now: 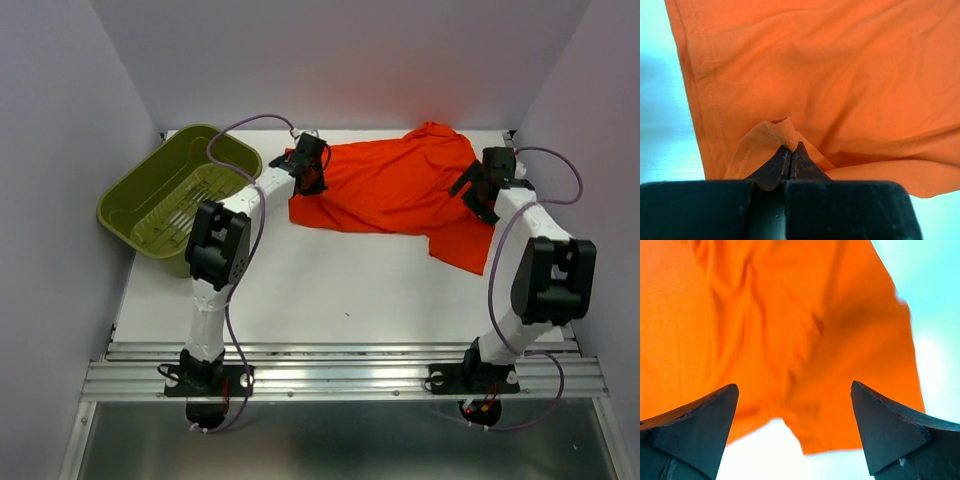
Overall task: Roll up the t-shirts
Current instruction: Flatten out the T-shirt at the center of the board.
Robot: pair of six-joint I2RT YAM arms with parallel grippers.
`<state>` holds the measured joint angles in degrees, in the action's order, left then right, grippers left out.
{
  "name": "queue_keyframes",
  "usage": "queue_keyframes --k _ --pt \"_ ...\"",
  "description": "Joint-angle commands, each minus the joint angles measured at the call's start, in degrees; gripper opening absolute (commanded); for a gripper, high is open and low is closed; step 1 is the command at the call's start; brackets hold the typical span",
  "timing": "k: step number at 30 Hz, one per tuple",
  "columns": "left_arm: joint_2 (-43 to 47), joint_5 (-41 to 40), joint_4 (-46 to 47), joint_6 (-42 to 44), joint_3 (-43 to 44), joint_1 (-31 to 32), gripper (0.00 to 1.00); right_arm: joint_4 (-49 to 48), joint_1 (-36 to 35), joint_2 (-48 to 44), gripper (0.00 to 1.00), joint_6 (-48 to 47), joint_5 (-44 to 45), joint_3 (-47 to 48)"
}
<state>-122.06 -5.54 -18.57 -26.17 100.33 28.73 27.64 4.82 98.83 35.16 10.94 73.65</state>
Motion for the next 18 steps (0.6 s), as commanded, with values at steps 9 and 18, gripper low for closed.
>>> queue_keyframes --k 9,18 --pt "9.9 -3.0 0.6 3.1 -7.3 -1.3 0.0 0.0 0.7 -22.3 0.96 7.0 -3.2 -25.8" --pt "12.8 -1.9 2.3 3.2 -12.6 -2.2 0.0 -1.0 0.7 -27.0 0.97 10.5 -4.1 -33.8"
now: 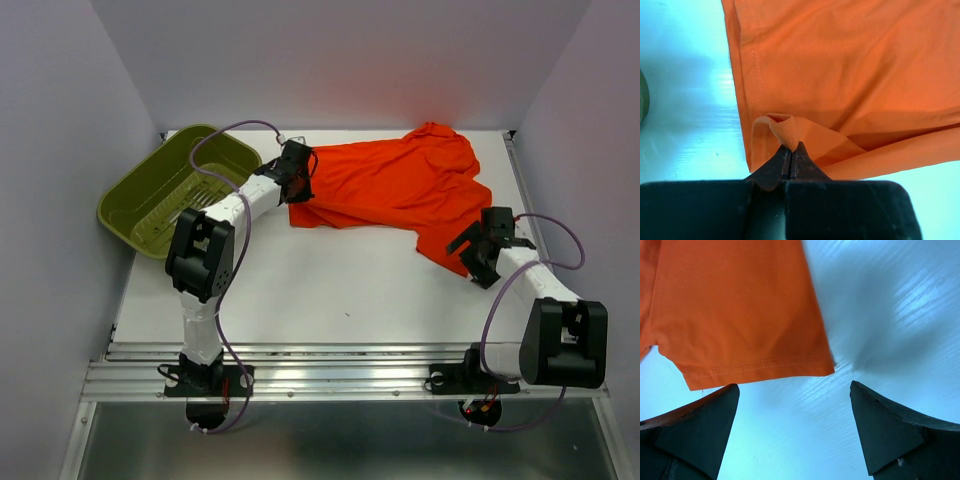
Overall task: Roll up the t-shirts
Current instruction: Flatten out the T-shirt at the center of the board.
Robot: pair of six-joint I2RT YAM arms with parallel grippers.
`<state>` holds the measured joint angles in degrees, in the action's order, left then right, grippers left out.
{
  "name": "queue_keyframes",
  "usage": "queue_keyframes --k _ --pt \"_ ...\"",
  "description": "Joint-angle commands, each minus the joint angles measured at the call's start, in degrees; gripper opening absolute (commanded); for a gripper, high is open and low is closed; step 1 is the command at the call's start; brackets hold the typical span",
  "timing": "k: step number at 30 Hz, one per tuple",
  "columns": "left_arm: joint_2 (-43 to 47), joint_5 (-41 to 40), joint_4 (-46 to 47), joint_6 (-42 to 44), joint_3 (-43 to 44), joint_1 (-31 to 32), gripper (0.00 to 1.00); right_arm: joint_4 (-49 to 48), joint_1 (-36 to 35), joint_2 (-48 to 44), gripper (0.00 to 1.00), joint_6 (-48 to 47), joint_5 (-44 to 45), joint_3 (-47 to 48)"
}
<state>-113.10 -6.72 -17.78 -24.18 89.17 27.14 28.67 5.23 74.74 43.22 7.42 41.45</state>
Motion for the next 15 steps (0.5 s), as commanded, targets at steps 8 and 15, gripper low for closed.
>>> queue_keyframes --k 8,15 --pt "4.6 -0.2 2.0 1.5 -2.2 -0.6 0.0 -10.9 0.3 1.7 0.92 5.0 -1.2 -4.3" --pt "5.1 0.1 2.3 1.0 -2.9 -0.6 0.0 -17.8 0.3 6.2 0.79 6.1 -2.7 -4.5"
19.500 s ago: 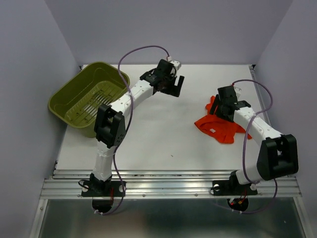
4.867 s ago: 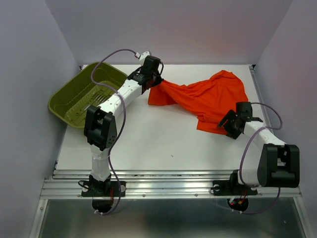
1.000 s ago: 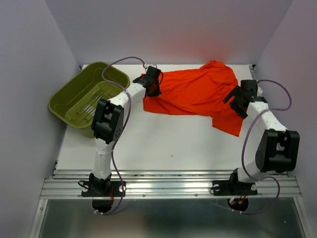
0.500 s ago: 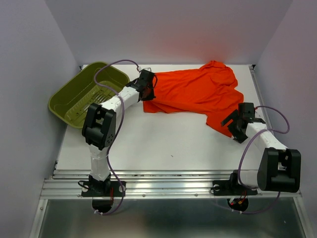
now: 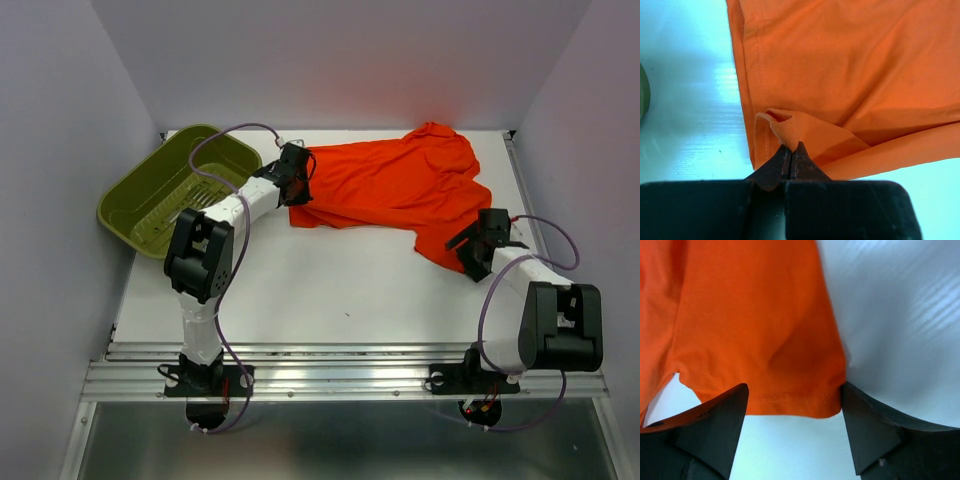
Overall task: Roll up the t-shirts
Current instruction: Flatten out the T-shirt at the center of the board.
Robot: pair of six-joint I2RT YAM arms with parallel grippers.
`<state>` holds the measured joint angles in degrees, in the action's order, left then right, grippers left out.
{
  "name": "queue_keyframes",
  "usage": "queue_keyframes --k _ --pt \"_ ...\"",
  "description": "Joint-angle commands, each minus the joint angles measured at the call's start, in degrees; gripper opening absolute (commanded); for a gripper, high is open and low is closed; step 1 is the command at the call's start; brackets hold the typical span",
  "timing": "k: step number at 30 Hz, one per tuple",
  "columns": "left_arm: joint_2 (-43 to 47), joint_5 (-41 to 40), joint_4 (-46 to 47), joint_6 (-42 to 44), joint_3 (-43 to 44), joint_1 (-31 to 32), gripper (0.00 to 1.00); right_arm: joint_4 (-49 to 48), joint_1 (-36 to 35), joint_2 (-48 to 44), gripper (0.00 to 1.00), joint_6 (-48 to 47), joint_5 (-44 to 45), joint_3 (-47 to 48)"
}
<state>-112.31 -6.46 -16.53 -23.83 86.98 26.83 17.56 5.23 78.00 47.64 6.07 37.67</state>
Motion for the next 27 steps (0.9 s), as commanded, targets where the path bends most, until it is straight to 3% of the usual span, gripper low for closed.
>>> queue_keyframes --k 1,3,6,7,10,16,27 --pt "4.3 0.0 1.1 0.6 -0.8 -0.3 0.0 -7.9 0.3 3.6 0.73 1.7 -1.6 -0.3" --pt "4.4 0.1 1.2 0.7 -1.1 -0.4 0.0 -8.7 0.3 4.8 0.67 1.9 -1.9 0.8" --pt "4.8 0.0 1.2 0.6 -1.5 -0.4 0.0 -9.4 0.3 6.2 0.45 2.3 -2.2 2.6" --pt "4.9 -0.1 1.1 0.5 -1.5 -0.3 0.0 -9.4 0.3 6.2 0.3 2.3 -2.2 2.9" --pt "5.4 0.0 1.2 0.3 -1.8 -0.3 0.0 -8.6 0.3 4.9 0.01 1.9 -1.8 4.3" --pt "6.6 0.4 -0.4 0.8 1.0 -0.4 0.0 -5.0 0.3 -1.3 0.01 -0.3 -1.4 9.8" --pt "14.2 4.3 -2.5 5.2 15.2 -1.8 0.0 0.0 0.3 -9.7 0.01 -9.7 3.5 34.2"
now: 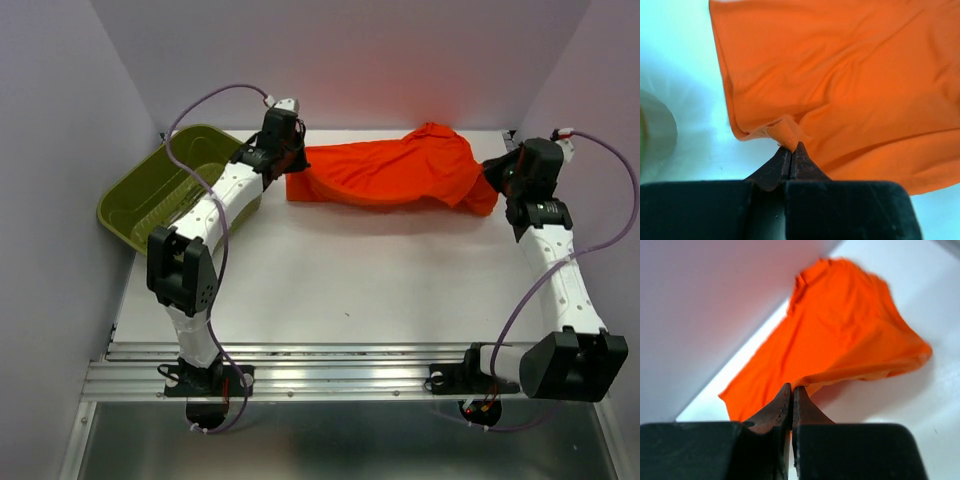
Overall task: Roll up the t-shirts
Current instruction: Flatten out the T-shirt at the center of the board.
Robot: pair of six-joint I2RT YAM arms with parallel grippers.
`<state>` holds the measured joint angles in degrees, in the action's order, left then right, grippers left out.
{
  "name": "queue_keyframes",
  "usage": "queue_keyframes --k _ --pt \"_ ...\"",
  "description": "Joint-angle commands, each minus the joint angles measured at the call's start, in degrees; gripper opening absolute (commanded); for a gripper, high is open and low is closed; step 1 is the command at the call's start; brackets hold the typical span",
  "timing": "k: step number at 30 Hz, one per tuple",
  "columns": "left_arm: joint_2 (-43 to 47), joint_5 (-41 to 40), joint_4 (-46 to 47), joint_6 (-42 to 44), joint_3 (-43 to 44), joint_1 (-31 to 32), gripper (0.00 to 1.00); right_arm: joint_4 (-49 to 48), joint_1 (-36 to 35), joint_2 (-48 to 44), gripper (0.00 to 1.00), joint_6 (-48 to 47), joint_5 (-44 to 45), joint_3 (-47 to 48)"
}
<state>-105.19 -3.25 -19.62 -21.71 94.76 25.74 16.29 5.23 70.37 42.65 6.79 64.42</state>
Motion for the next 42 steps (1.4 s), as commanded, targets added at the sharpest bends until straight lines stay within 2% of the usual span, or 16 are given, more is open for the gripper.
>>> queue_keyframes --k 1,6,13,19,25,34,42 --pt "7.5 1.0 -0.2 3.4 10.6 -0.8 0.0 1.5 0.3 -2.5 0.01 -5.3 3.0 9.2" --pt "12.2 5.3 0.2 6.0 17.6 -1.2 0.0 3.3 0.3 -3.0 0.01 -9.0 3.0 20.1" --pt "18.3 6.3 -0.2 6.6 24.4 -1.6 0.0 7.9 0.3 -3.6 0.01 -10.7 0.4 35.1" --pt "24.9 7.5 1.9 6.4 26.9 -1.7 0.0 10.1 0.3 -5.9 0.01 -12.8 0.9 46.7" --pt "31.3 9.4 3.6 4.5 25.5 -1.6 0.0 10.5 0.3 -7.1 0.01 -13.6 1.1 55.3" --pt "37.0 10.2 3.9 2.3 18.2 -1.7 0.0 10.4 0.3 -9.3 0.01 -15.0 5.4 57.6" --pt "37.4 10.8 3.4 -0.4 6.0 -1.7 0.0 11.9 0.3 -6.8 0.01 -16.9 8.9 52.0"
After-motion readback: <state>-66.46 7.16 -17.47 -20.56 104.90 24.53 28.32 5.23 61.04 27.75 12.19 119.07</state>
